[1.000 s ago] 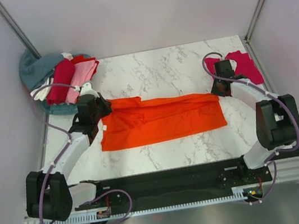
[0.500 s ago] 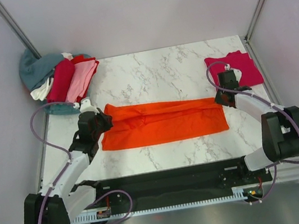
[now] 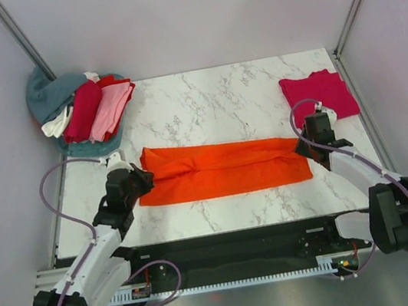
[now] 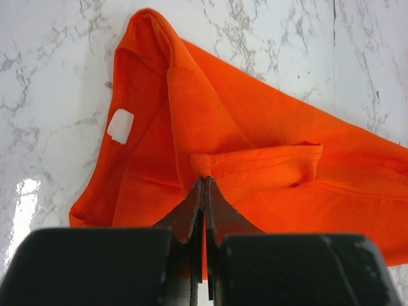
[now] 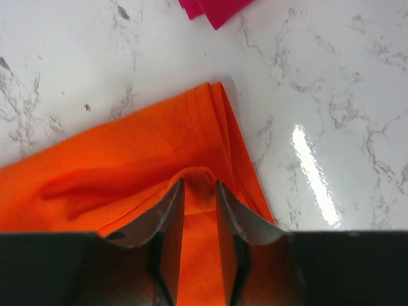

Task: Fold and stack the t-shirts
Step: Fold the tshirt

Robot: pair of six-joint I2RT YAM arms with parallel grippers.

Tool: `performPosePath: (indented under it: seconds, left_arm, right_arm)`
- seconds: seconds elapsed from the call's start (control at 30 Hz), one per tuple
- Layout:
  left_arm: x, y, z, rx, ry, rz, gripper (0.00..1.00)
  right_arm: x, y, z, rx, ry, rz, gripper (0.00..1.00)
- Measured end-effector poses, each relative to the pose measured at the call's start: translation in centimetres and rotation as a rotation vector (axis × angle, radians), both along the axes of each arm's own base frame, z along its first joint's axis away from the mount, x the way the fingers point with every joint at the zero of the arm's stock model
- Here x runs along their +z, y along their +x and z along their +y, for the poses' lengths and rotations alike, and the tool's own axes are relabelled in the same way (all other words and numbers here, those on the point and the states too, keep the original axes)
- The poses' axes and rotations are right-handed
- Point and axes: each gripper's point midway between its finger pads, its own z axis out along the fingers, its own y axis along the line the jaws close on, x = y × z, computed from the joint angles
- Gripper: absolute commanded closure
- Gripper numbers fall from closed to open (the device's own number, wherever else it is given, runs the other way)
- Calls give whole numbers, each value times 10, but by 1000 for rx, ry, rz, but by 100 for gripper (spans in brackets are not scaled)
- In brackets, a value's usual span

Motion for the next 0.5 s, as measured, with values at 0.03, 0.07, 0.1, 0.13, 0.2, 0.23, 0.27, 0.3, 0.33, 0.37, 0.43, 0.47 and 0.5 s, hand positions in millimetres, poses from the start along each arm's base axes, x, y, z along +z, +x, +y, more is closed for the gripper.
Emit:
performPosePath:
  seconds: [0.03, 0.07, 0.1, 0.13, 0.2, 0.23, 0.27, 0.3, 0.33, 0.37, 0.43, 0.47, 0.5]
  left_arm:
    - [-4, -3, -1, -3, -7, 12, 95]
    - [-9, -6, -1, -3, -12, 26, 94]
    - [-12, -8, -1, -4, -16, 36, 89]
    - [-17, -11, -1, -3, -18, 50, 89]
    - [-22, -15, -1, 2, -24, 73, 88]
    - [-23, -17, 0, 5, -26, 78, 88]
    - [-22, -18, 0, 8, -30, 77, 88]
    - [-21, -19, 1, 11, -35, 72, 94]
    - [-18, -20, 1, 17, -42, 62, 95]
    - [-14, -20, 2, 24, -47, 50, 96]
    - [-10, -21, 4, 41, -54, 33, 98]
    - [-8, -21, 6, 53, -58, 24, 98]
    - [-6, -22, 8, 64, -62, 17, 98]
  right_arm:
    - [-1, -5, 1, -7, 14, -5, 59]
    - [-1, -9, 1, -12, 20, -12, 55]
    - [-1, -12, 1, -19, 28, -25, 54]
    - [-1, -16, 1, -26, 36, -37, 53]
    - [1, -21, 1, -38, 50, -66, 53]
    - [2, -23, 1, -43, 56, -80, 52]
    - [4, -23, 1, -44, 61, -91, 52]
    - [5, -23, 2, -45, 64, -98, 52]
    - [7, -21, 2, -45, 67, -108, 52]
    - [7, -20, 2, -45, 67, -110, 52]
    - [6, -17, 2, -45, 65, -99, 51]
    - [5, -15, 2, -44, 62, -92, 48]
    - [6, -14, 2, -43, 61, -88, 47]
